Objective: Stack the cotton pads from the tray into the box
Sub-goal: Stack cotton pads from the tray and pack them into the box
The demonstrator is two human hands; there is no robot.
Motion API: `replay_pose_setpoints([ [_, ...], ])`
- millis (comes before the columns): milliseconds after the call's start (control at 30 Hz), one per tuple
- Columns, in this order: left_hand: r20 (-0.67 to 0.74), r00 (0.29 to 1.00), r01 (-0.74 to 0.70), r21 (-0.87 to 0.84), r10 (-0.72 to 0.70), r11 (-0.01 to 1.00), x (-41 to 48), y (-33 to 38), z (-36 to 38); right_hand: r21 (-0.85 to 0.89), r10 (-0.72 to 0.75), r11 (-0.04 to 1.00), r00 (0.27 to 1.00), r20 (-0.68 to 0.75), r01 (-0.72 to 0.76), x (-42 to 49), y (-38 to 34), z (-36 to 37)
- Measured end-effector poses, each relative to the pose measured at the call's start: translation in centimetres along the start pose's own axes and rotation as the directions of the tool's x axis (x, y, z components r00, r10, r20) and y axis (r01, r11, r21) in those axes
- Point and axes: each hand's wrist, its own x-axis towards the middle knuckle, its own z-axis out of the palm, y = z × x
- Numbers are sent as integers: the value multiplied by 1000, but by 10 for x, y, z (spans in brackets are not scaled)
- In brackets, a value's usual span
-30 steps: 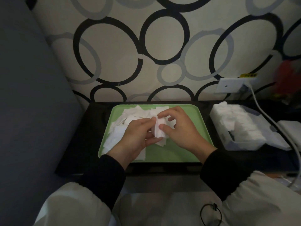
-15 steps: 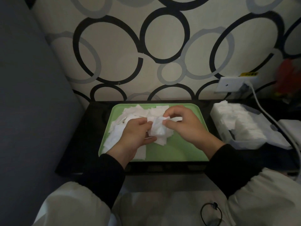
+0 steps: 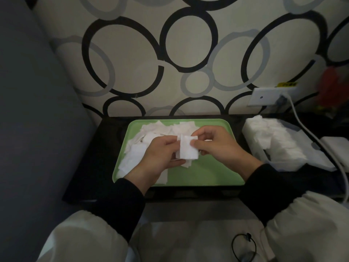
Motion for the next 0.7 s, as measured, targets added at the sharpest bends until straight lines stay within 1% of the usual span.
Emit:
replay_pose_setpoints([
  [200, -43, 998, 41, -85, -45, 996, 3, 1, 1, -9, 3, 1000, 998, -63, -4, 0, 2, 5],
  [267, -8, 1000, -9, -11, 9, 1000, 2, -1, 0, -31, -6, 1000, 997, -83, 4, 0, 3, 8],
  [333, -7, 999, -45, 41, 46, 998, 1, -3, -3, -104, -15, 995, 989, -149, -1, 1, 6, 11],
  [400, -101, 992, -67, 42, 71, 997, 3, -1, -9, -193, -18, 981, 970, -242, -30, 2, 8, 14],
  [467, -227, 969, -90, 27, 94, 996, 5, 3, -21, -238, -13, 970, 962, -273, -55, 3, 7, 16],
  [533, -322, 943, -98, -17, 87, 995, 7, 6, -35, -292, -7, 955, 978, -210, -56, 3, 7, 21],
  [567, -352, 932, -97, -24, 82, 995, 7, 6, -43, -334, 1, 941, 990, -144, -50, 2, 7, 26],
  [633, -380, 922, -88, -6, 79, 996, 6, 6, -56, -425, 36, 905, 999, 6, -30, -1, 7, 37],
  [700, -390, 918, -75, 25, 78, 997, 4, 5, -66, -504, 53, 863, 992, 113, 11, -4, 7, 53],
])
